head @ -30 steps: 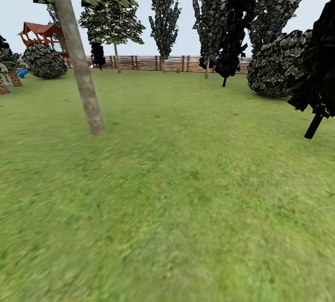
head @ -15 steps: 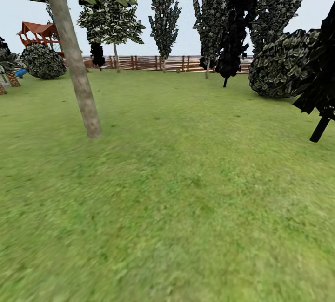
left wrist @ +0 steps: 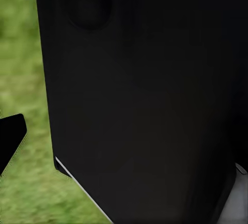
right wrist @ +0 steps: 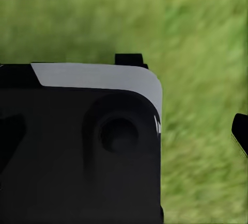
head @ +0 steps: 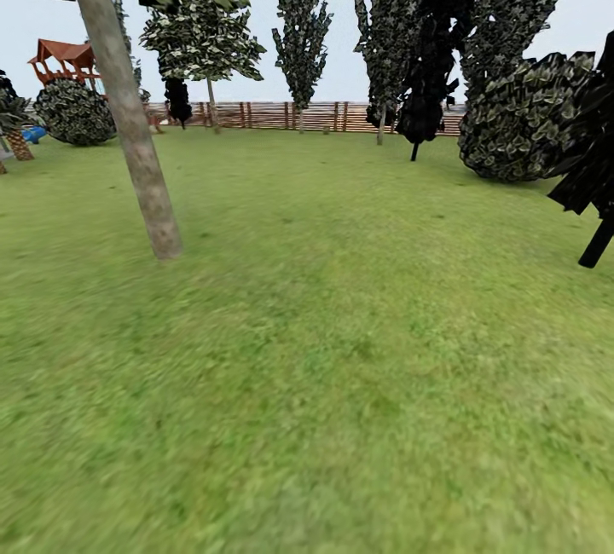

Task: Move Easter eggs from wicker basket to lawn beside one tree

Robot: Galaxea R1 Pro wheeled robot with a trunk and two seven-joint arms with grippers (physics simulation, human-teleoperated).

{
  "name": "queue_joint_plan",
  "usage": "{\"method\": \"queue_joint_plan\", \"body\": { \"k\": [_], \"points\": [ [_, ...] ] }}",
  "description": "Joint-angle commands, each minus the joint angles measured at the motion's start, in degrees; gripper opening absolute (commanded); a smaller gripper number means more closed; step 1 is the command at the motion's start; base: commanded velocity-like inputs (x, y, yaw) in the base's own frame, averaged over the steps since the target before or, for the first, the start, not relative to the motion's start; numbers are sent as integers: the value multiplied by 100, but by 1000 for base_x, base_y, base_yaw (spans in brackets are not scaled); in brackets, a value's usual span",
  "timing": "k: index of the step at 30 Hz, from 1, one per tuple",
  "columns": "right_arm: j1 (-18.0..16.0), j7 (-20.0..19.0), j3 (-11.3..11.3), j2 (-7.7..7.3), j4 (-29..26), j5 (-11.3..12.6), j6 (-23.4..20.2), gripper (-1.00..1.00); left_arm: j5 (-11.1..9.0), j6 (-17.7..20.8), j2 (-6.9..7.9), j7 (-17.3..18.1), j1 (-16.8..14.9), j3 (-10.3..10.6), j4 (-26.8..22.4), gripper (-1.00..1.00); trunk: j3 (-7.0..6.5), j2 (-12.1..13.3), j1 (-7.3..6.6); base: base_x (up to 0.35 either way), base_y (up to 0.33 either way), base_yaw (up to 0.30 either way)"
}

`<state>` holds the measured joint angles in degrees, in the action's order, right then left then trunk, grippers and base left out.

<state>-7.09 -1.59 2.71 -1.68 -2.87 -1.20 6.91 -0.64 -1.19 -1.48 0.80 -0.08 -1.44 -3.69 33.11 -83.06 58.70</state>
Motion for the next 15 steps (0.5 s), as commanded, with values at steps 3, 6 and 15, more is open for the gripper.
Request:
{"method": "queue_joint_plan", "body": {
  "k": [3,6,15],
  "points": [
    [-3,-17,28,-4,6,-12,21,100,-7,-13,-1,8,-1,-14,-1,100,5,-2,3,338,0,0],
    [-3,-16,31,-7,6,-12,20,100,-7,-13,-1,8,-1,-14,-1,100,5,-2,3,338,0,0],
    [-3,-17,29,-7,6,-12,19,100,-7,-13,-1,8,-1,-21,-2,100,5,-2,3,338,0,0]
  ]
}}
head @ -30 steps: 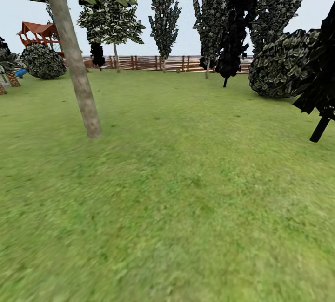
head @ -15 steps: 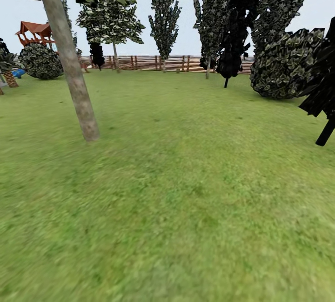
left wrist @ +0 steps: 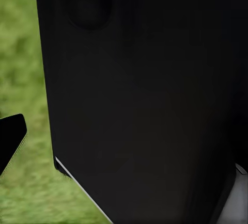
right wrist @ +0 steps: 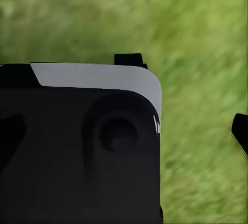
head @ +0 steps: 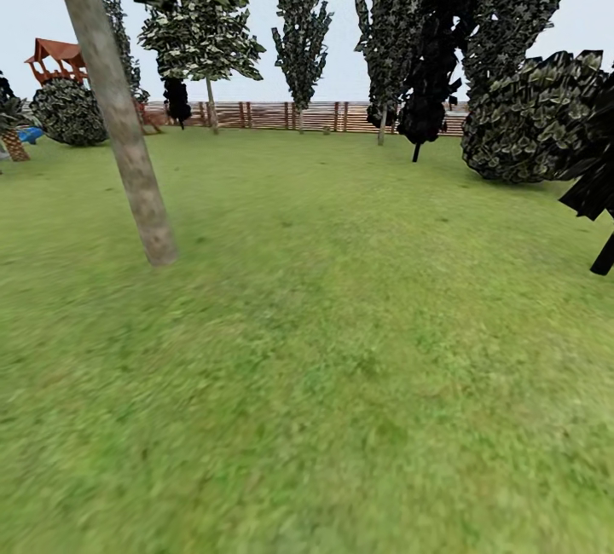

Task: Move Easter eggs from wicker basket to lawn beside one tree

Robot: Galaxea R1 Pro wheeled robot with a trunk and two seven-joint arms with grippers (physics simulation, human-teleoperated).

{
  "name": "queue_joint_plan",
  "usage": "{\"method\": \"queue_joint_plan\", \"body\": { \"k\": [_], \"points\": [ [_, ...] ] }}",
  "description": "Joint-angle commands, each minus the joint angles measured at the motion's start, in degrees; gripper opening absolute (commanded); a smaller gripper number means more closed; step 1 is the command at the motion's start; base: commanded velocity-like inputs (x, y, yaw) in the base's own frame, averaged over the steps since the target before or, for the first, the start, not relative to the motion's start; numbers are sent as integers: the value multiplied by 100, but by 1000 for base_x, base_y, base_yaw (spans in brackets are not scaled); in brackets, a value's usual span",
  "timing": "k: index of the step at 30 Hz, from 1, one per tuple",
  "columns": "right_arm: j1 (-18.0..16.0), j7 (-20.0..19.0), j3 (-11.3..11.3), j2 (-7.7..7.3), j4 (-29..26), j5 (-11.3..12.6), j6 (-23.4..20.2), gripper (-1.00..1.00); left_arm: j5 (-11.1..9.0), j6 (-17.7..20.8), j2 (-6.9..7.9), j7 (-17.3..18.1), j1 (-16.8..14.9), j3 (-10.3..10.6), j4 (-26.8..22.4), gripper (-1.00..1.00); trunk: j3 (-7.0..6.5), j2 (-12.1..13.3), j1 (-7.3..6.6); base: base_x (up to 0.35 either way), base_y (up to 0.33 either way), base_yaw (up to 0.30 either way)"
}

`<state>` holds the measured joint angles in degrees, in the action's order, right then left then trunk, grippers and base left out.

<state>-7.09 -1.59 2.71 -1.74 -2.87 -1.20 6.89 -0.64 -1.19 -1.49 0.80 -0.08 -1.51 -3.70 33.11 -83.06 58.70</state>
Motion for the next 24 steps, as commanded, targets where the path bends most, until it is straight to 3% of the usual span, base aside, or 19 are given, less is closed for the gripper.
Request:
{"method": "queue_joint_plan", "body": {
  "k": [1,24],
  "points": [
    [-3,-17,28,-1,6,-12,21,100,-7,-13,-1,8,-1,-14,0,100,5,-2,3,338,0,0],
    [-3,-16,28,4,6,-12,22,100,-7,-20,0,8,-1,-21,-8,100,5,-2,3,338,0,0]
  ]
}}
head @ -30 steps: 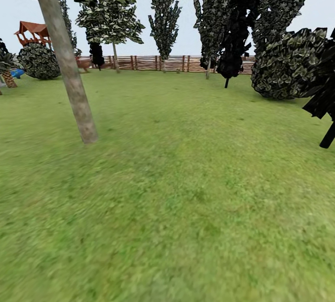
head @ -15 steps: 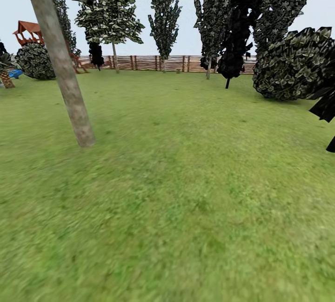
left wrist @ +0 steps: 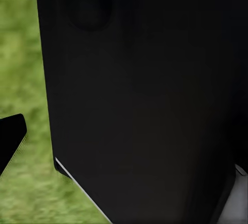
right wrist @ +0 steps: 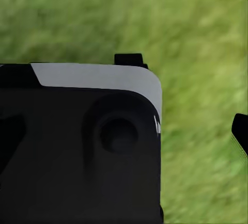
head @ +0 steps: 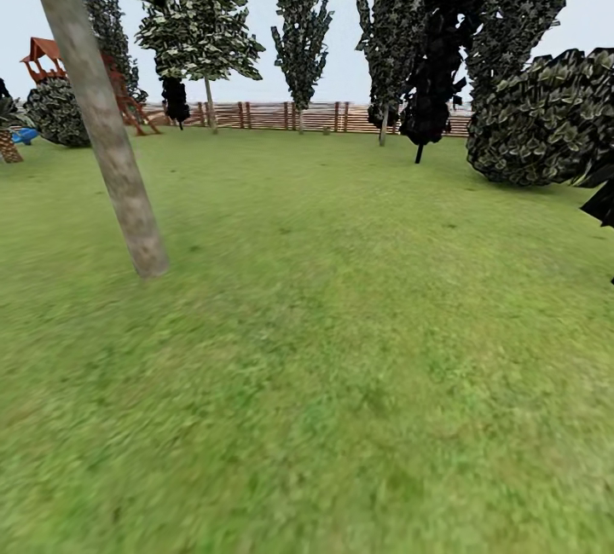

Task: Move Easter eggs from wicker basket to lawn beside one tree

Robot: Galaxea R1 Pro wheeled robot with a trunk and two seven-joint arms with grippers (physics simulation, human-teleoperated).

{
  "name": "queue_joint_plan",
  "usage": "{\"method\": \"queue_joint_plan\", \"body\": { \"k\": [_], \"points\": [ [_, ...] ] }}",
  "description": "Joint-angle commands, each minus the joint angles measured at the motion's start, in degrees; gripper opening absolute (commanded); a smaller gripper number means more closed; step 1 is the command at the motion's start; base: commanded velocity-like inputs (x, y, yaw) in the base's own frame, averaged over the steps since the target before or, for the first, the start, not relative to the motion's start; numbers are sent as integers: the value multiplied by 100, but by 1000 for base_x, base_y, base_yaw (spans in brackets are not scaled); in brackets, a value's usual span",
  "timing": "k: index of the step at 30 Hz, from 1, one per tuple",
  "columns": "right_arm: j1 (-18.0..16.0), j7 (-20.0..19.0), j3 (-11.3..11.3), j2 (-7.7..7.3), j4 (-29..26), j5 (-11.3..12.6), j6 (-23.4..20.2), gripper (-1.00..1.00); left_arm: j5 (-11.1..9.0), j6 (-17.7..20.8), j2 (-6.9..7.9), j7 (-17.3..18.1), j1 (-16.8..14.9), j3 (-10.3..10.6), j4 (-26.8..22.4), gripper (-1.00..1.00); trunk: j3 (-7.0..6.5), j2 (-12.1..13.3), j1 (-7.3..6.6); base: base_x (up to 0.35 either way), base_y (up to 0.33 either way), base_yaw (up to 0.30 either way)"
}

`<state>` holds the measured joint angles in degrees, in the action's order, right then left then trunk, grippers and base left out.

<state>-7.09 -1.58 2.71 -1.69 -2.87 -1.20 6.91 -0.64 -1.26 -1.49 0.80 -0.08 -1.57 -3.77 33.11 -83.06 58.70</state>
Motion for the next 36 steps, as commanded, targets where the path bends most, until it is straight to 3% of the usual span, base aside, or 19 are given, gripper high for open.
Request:
{"method": "queue_joint_plan", "body": {
  "k": [1,36],
  "points": [
    [-3,-15,30,-3,6,-12,21,100,-7,-14,-1,8,-1,-17,0,100,5,-2,3,338,0,0],
    [-3,-16,31,-5,6,-12,20,100,-7,-15,-1,8,-1,-18,0,100,5,-2,3,338,0,0]
  ]
}}
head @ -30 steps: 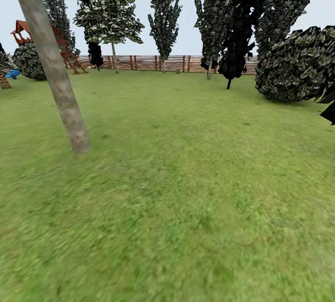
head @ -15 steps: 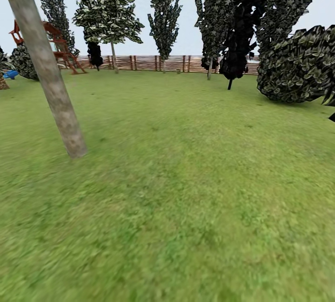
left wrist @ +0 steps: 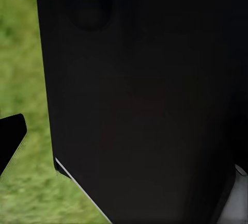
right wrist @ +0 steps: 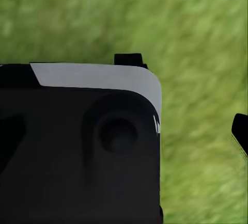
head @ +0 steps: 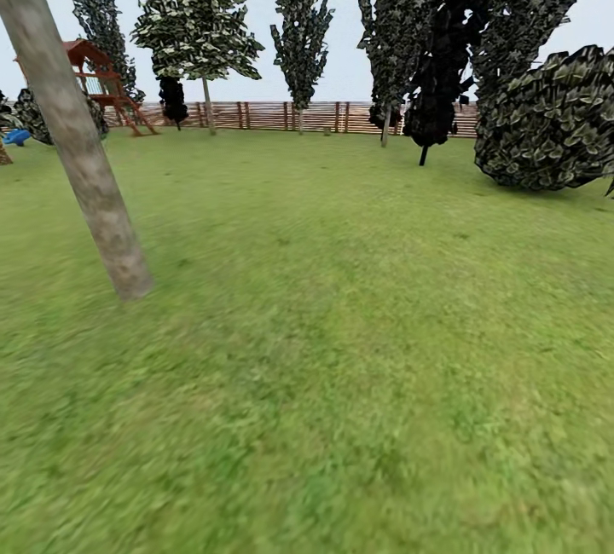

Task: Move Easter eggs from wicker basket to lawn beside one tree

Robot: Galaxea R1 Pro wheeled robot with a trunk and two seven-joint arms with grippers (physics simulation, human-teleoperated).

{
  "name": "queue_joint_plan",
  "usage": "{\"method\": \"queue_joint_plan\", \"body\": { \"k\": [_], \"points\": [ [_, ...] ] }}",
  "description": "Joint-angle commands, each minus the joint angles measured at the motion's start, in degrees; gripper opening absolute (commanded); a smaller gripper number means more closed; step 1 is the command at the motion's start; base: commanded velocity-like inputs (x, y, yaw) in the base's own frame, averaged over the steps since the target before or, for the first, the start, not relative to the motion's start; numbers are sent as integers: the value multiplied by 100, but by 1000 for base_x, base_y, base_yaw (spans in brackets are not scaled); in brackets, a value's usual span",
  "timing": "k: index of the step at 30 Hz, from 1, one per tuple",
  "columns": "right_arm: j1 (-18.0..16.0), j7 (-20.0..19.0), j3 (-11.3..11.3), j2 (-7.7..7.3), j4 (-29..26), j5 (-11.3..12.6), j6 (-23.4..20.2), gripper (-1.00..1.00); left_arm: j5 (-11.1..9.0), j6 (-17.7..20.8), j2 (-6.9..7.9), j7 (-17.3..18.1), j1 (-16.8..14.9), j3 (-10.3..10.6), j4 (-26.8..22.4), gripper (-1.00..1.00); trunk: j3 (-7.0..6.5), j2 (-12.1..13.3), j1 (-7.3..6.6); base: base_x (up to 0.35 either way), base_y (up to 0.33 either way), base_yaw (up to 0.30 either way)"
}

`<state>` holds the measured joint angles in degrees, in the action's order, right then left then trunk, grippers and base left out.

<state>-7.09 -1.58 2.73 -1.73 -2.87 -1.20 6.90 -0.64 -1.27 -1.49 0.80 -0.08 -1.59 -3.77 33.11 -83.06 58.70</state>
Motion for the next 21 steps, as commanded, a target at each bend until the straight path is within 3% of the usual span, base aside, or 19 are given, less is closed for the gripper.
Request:
{"method": "queue_joint_plan", "body": {
  "k": [1,21],
  "points": [
    [-3,-17,28,-1,6,-12,21,100,-7,-13,-1,8,-1,-16,0,100,5,-2,3,338,0,0],
    [-3,-17,26,-1,6,-12,20,100,-7,-13,-1,8,-1,-14,-7,100,5,-2,3,338,0,0]
  ]
}}
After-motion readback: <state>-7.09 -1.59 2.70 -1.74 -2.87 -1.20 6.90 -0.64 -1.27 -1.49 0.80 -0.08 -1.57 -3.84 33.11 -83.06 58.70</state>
